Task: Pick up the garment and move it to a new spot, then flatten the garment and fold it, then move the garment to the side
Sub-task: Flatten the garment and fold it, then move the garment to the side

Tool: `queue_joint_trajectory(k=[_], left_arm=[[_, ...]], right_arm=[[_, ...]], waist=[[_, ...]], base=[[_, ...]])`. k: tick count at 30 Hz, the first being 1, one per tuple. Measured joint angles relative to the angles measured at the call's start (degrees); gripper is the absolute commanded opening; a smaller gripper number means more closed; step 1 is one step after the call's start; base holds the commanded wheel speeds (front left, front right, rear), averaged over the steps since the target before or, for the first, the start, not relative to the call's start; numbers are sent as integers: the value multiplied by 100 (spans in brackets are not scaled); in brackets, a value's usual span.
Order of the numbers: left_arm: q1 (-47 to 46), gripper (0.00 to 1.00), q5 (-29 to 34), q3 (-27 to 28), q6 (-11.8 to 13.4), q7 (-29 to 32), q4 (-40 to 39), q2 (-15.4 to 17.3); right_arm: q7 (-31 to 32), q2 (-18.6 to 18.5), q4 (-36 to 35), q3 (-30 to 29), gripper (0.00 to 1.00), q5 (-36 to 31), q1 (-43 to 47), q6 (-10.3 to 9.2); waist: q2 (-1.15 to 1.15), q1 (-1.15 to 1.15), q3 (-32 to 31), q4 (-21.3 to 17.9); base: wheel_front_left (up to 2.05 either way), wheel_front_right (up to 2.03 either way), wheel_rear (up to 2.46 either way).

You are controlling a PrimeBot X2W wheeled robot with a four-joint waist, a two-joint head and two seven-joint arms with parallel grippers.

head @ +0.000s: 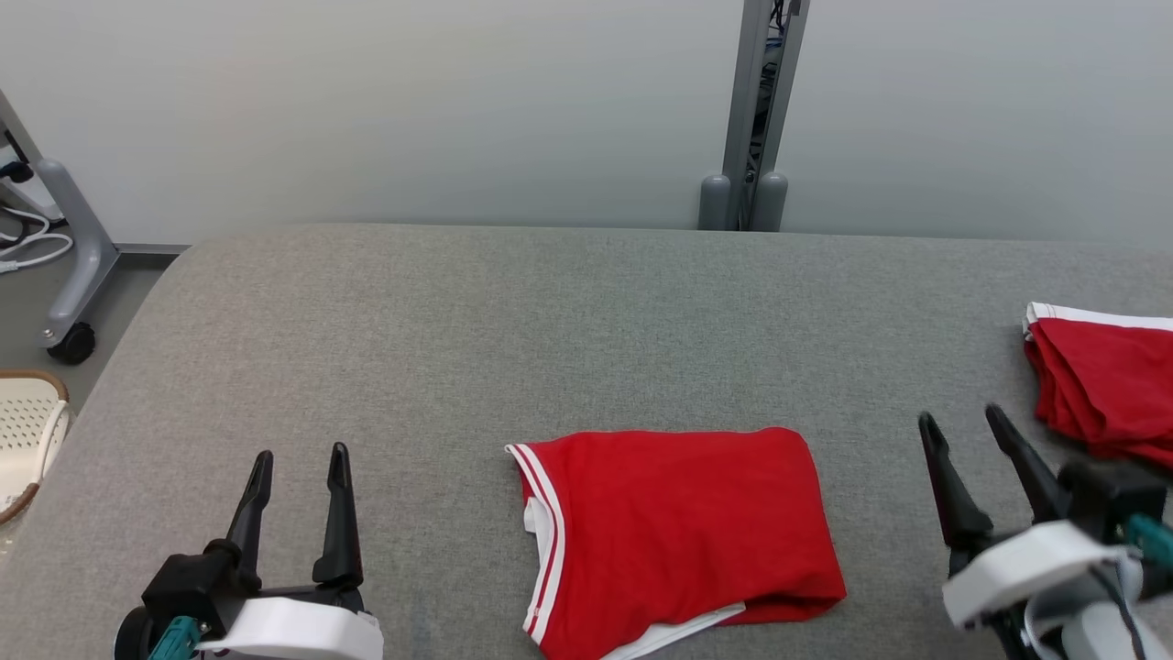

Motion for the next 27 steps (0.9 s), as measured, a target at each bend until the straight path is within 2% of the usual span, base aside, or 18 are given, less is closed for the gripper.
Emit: queue_joint_trajectory(k=[5,11,21,24,27], left_arm=[[82,100,29,32,1,0,-104,2],[188,100,68,-27,-5,0,-100,1],[186,100,97,-62,-41,0,-44,1],[186,100,98,-94,-49,0,4,2],[186,100,97,-141,-53,0,48,2]], right_arm=[[0,458,-413,-641,100,-514,820,0],[0,737,-558,-786,100,-719,1064,0],[0,735,-559,-828,100,-747,1063,0],[2,712,-398,-714,100,-511,1057,0],[276,600,-207,-382,100,-42,979,0]], waist=[[0,0,28,-70],[0,0,48,-100],[0,0,59,-38],[0,0,60,-16],[0,0,84,2]], base=[[0,0,0],[0,0,0],[0,0,0],[0,0,0],[0,0,0]])
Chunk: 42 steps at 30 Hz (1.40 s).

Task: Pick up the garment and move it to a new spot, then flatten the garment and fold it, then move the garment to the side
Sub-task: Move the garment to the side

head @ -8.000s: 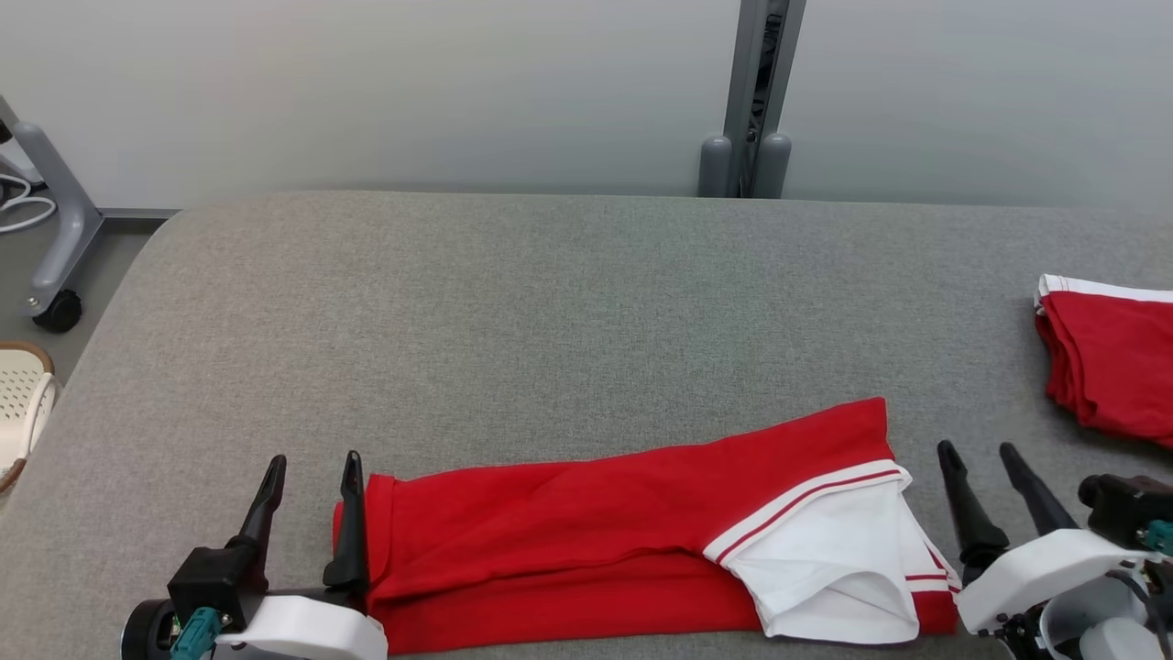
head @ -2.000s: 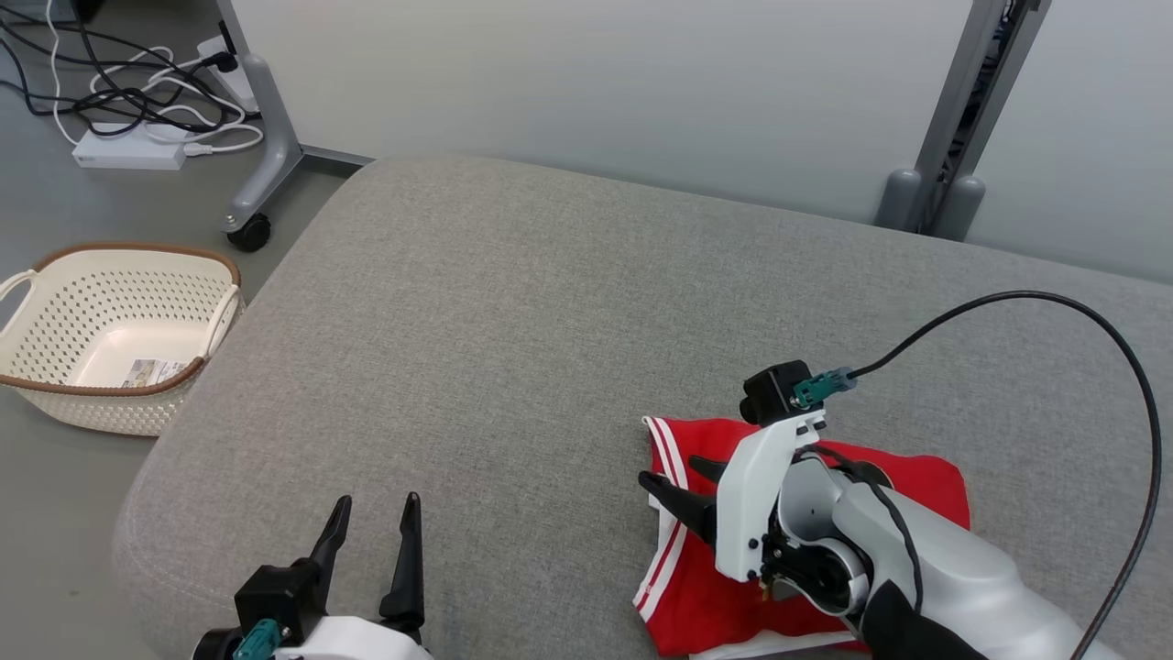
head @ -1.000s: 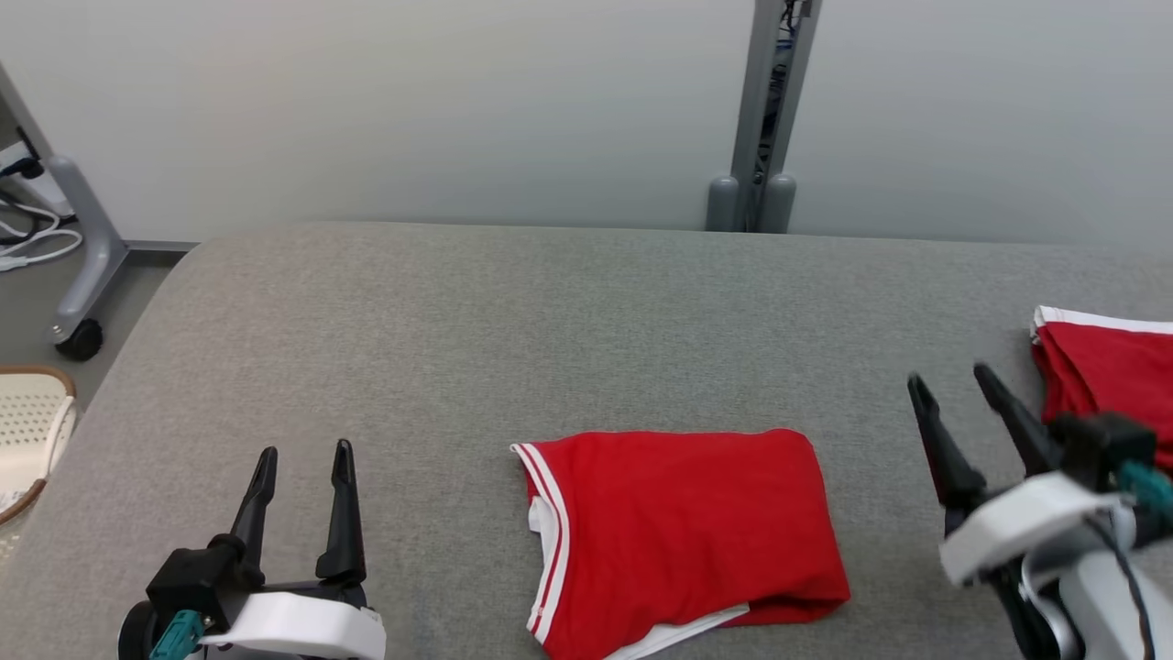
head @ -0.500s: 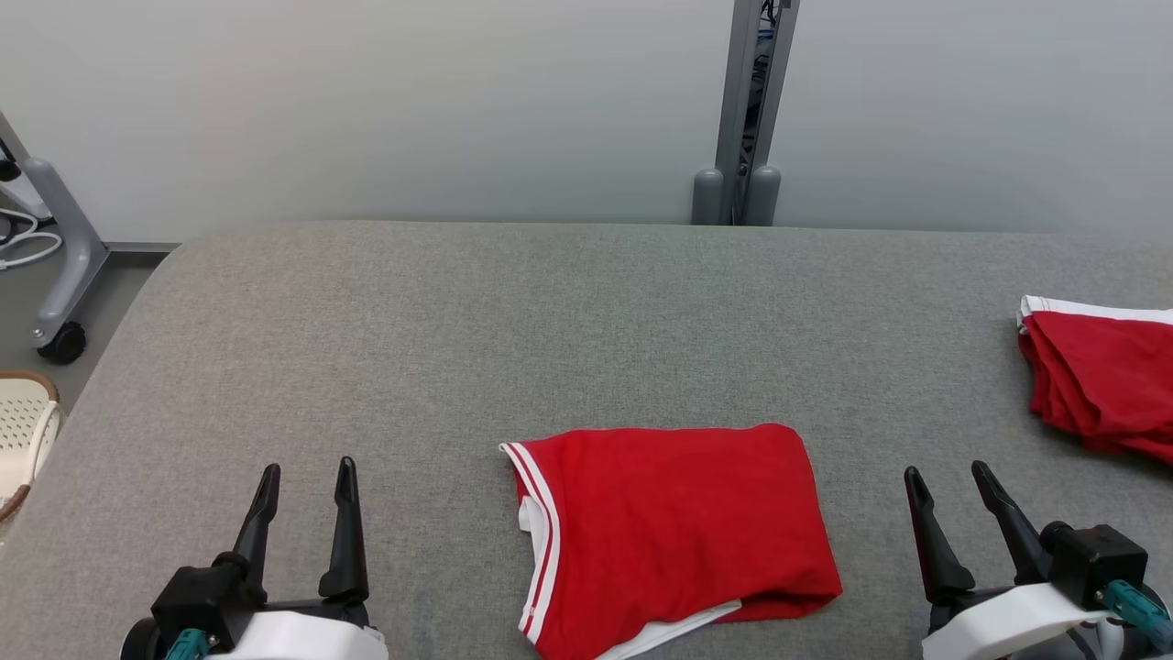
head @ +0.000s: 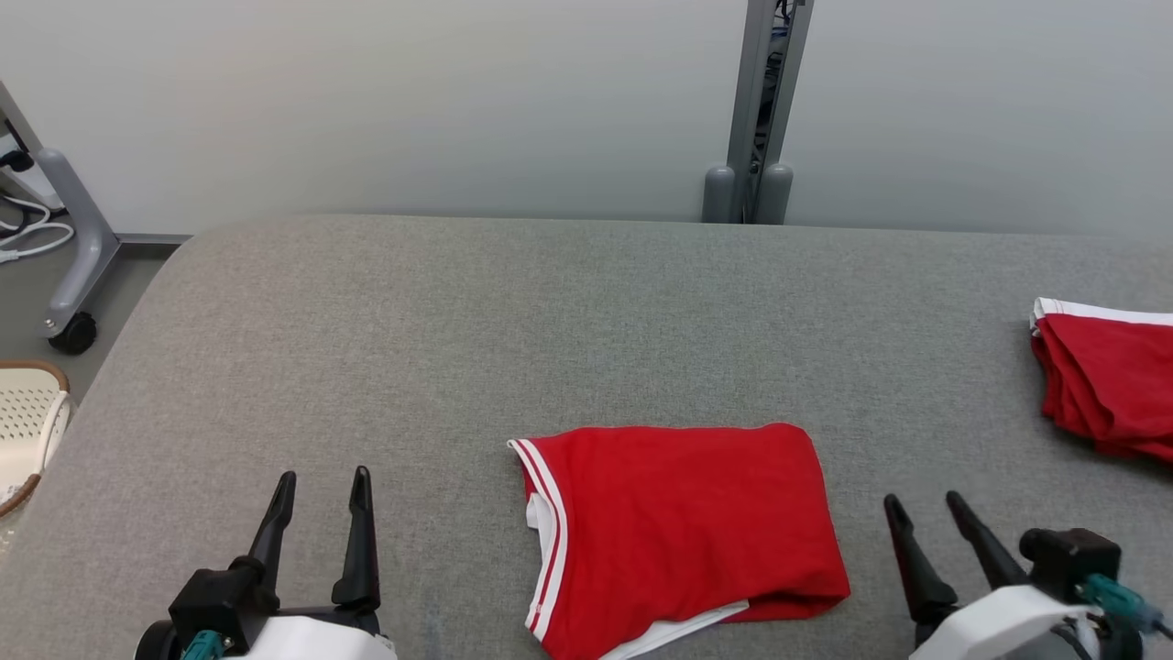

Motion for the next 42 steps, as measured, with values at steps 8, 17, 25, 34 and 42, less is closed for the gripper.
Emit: queue_joint_trajectory(k=[8,17,25,34,42], left_arm=[[-82,100,-3,-129,-43,0,144,-2],[-282,100,97,-169,-83,0,212,1],[-440,100,157,-181,-148,0,229,1],[-506,100,207,-223,-172,0,257,1],[-503,100,208,-223,-168,0,282,0]], right_arm=[[1057,-606,159,1014,100,1718,-630,0],[1844,-1174,364,1772,100,3221,-1275,0],[2146,-1345,691,2385,100,3898,-1795,0],[2119,-1332,893,2943,26,4306,-2171,0],[1815,-1460,1031,3437,0,4450,-2384,0]], waist=[[0,0,214,77],[0,0,541,274],[0,0,817,443],[0,0,932,602],[0,0,903,605]], base=[[0,0,0],[0,0,0],[0,0,0],[0,0,0],[0,0,0]])
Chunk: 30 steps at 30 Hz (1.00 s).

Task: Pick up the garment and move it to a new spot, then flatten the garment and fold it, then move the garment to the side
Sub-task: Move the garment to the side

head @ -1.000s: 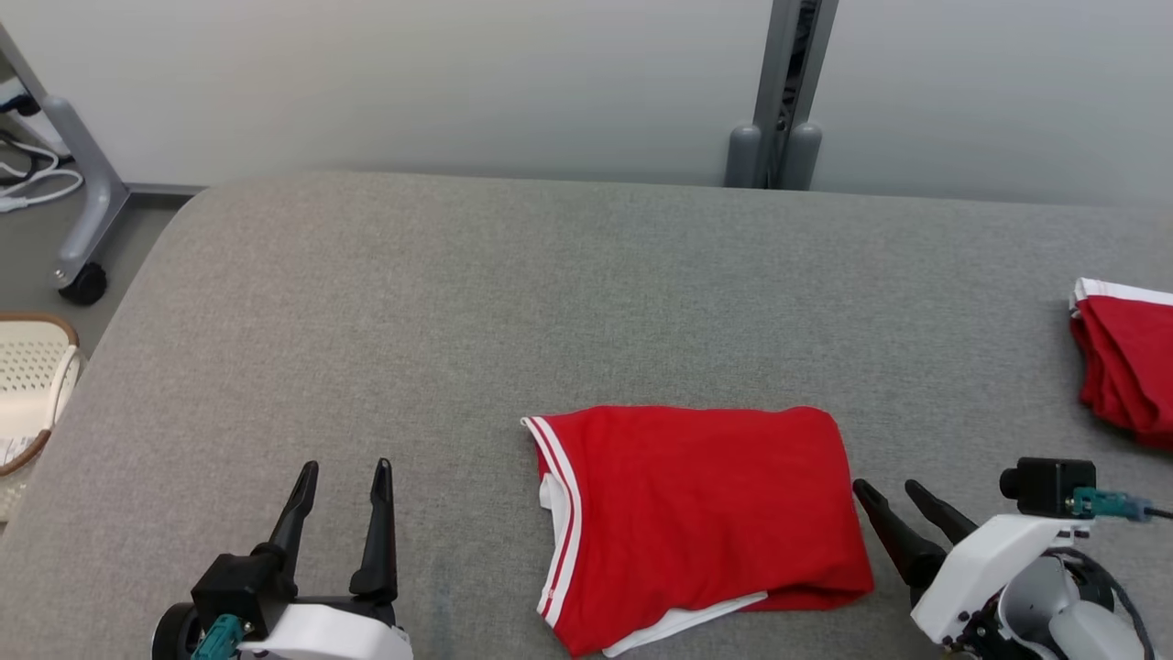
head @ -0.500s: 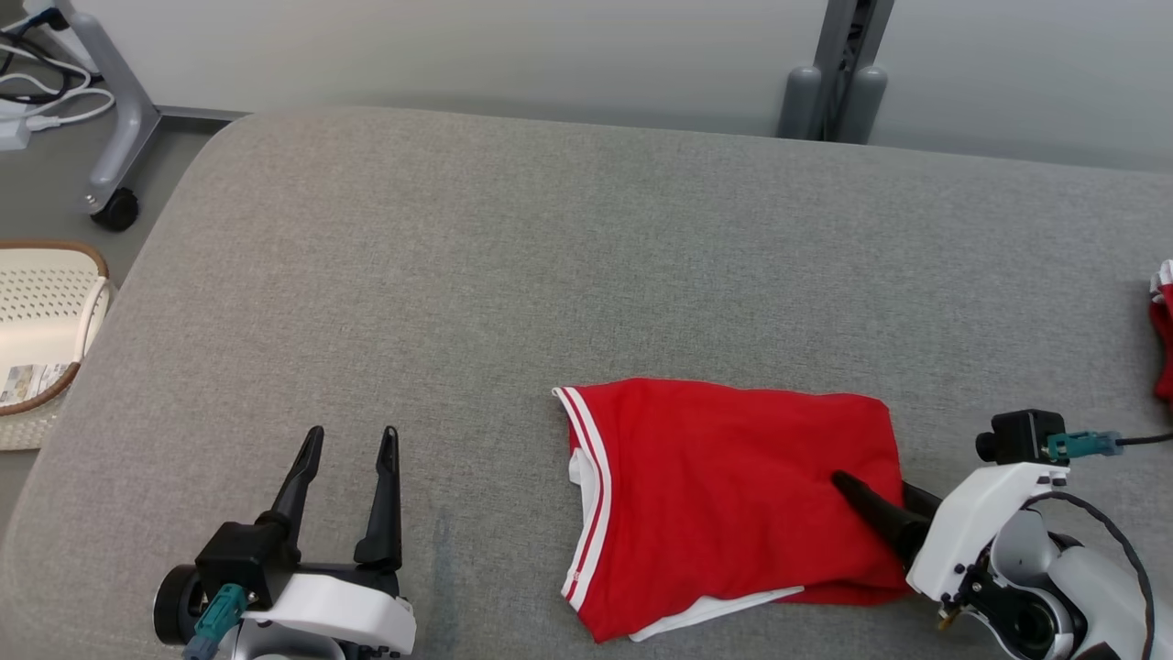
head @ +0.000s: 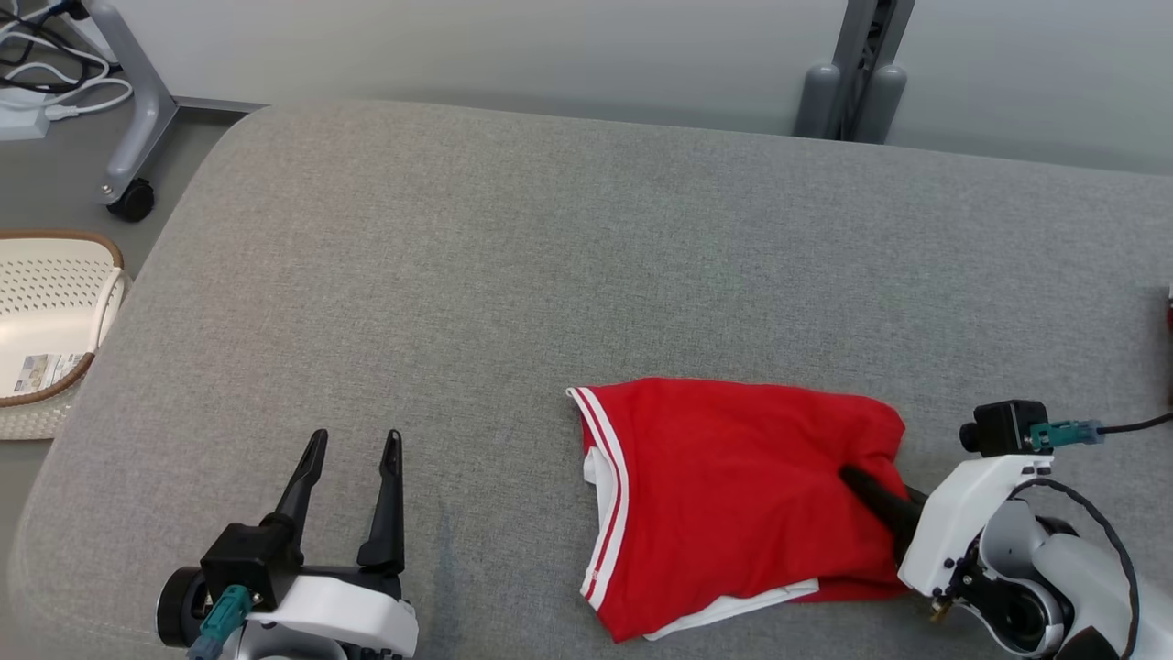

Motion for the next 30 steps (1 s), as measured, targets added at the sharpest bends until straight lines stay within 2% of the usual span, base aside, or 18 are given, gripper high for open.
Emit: queue_joint_trajectory(k=[10,21,30], left_arm=[[3,100,-65,-65,70,0,16,0],[3,100,-175,-140,127,0,18,-1],[-59,100,-215,-172,130,0,48,-1]], right_arm=[[-244,-598,27,533,0,-73,-544,0],[-12,-1830,53,665,0,-57,-1423,0],[324,-2610,290,677,0,-27,-1907,0]], waist=[[0,0,-82,-145],[0,0,-14,-237],[0,-1,131,-234]], base=[[0,0,0],[0,0,0],[0,0,0]])
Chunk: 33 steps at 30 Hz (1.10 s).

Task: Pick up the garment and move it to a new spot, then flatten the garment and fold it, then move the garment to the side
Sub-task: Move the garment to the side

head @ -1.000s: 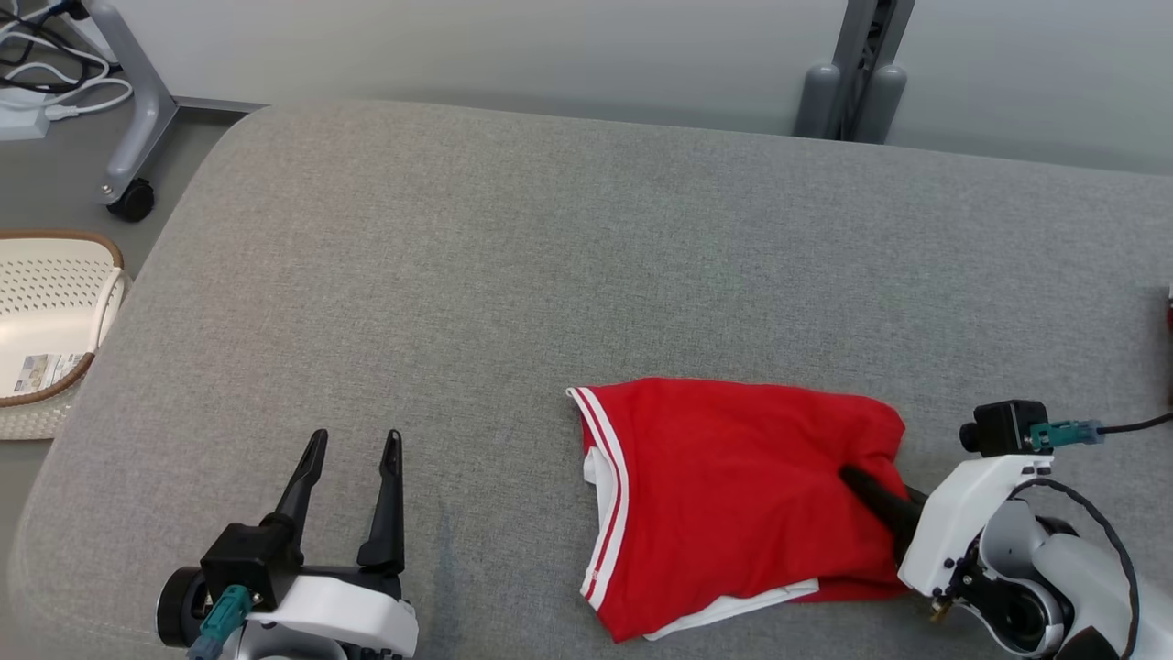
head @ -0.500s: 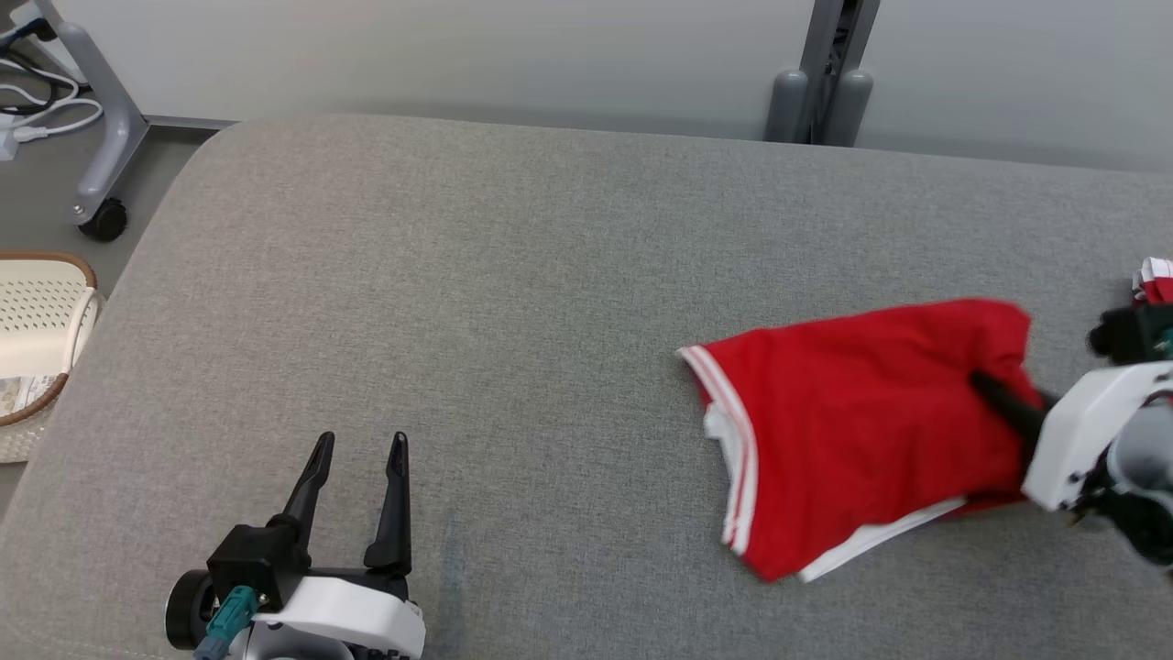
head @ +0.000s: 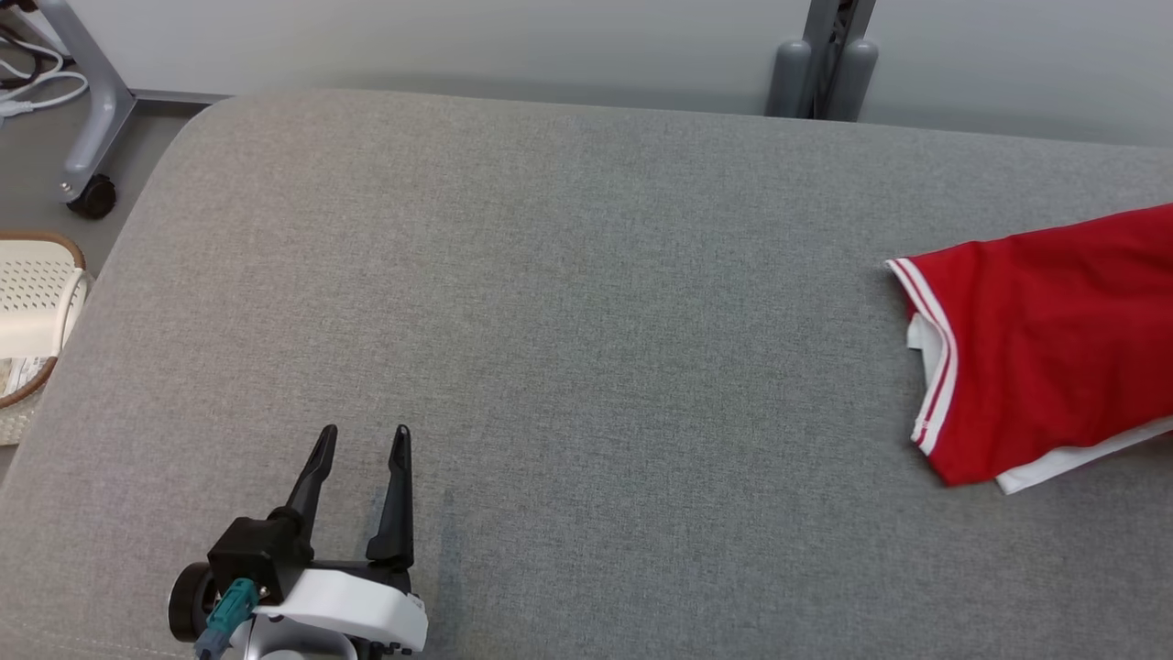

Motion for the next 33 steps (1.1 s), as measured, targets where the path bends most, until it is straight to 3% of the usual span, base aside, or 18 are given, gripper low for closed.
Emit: queue_joint_trajectory(k=[6,12,26,33], left_arm=[[-52,100,5,31,-8,0,7,1],[-112,100,55,80,-32,0,4,1],[-314,100,207,136,-168,0,3,-1],[-398,100,247,144,-224,0,13,1]], right_arm=[[126,-501,400,194,0,-490,-296,1],[131,-661,991,304,0,-1047,-616,1],[-67,-325,2580,601,0,-2620,-1426,2],[-148,75,3123,605,0,-2852,-1529,2]], waist=[[0,0,132,9],[0,0,295,-4],[0,0,833,-144],[0,0,1030,-189]], base=[[0,0,0],[0,0,0],[0,0,0],[0,0,0]])
